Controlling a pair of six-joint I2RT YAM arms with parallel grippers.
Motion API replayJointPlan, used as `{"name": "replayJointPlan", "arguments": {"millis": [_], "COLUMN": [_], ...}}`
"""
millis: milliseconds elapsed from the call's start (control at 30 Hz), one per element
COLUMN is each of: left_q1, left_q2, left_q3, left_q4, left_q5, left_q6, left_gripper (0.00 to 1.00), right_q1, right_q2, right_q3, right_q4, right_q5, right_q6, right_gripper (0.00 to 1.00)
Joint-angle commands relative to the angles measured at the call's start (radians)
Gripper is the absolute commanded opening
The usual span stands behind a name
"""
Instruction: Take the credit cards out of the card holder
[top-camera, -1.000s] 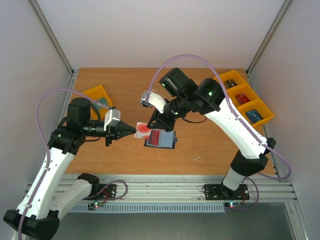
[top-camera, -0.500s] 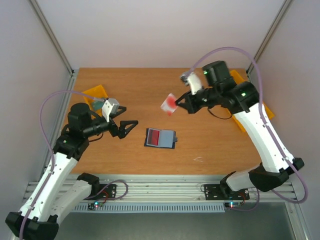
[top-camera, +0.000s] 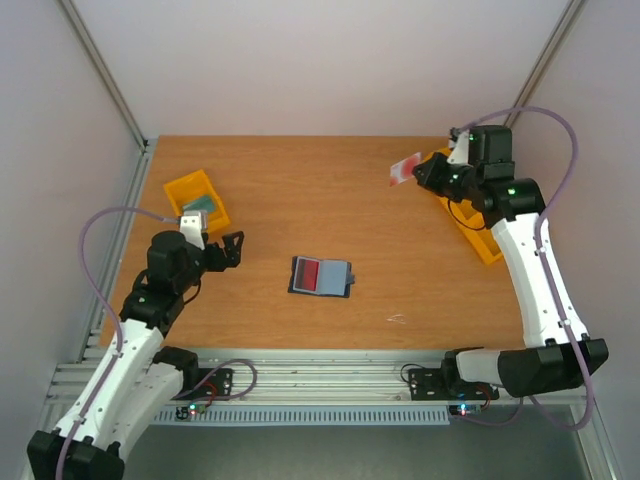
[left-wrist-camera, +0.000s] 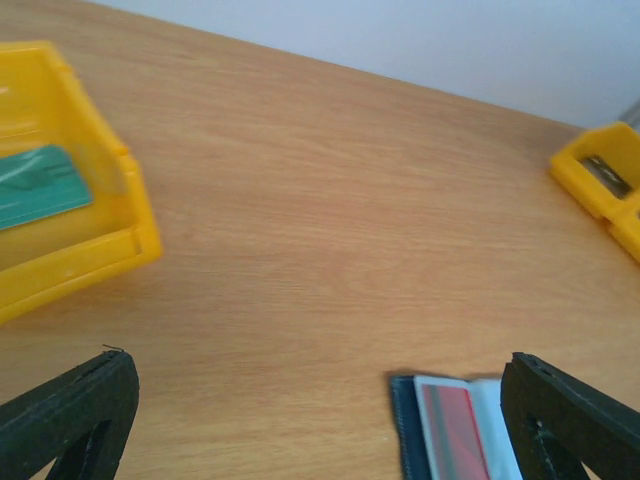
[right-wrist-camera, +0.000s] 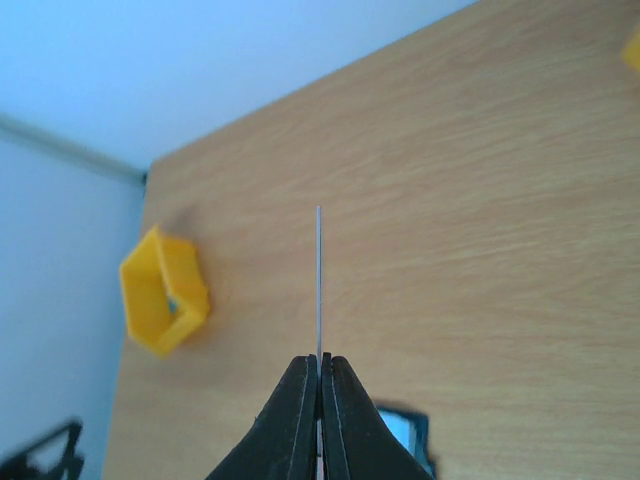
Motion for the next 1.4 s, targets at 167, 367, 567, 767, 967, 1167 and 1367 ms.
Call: {"name": "replayJointPlan", "arguments": {"millis": [167,367,567,767,967,1167,1367], "left_q1": [0.102,0.172,0.208,0.215,0.215,0.215,0.215], "left_q2": [-0.009,-0.036,-0.065,-0.113,-0.11,-0.098,-0.09], "left_q3": [-0.105,-0.189,-0.253,-0.303,-0.315,-0.319,-0.313], "left_q4": [0.199,0.333,0.429,0.456,0.468,0.47,0.454], "left_q5": [-0.135,-0.106,-0.045,-0.074,-0.078,-0.082,-0.11], "left_q6": [-0.026,0.007,-0.01,-0.003,-0.018,-0.021,-0.002], "left_gripper": [0.99,0.99,0.99,0.99,0.99,0.99,0.99], "right_q1": [-0.099,-0.1,-0.1,-0.1,-0.1,-0.1,-0.1], "right_q2": [0.087,0.119,0.159,0.17,0.174,0.169,0.168], "right_q3": [0.005,0.011,0.022,0.019,0.018,0.016,0.013], "right_q4": [0.165,0.175,0.179,0.167,0.146,0.13,0.161], "right_q5": [0.208,0.336,0.367,0.455,0.468,0.505,0.484], "right_q6": [0.183,0.195,0.196,0.212,0.224,0.211,0.201], "right_gripper": [0.01,0.01,0.01,0.01,0.01,0.01,0.01]}}
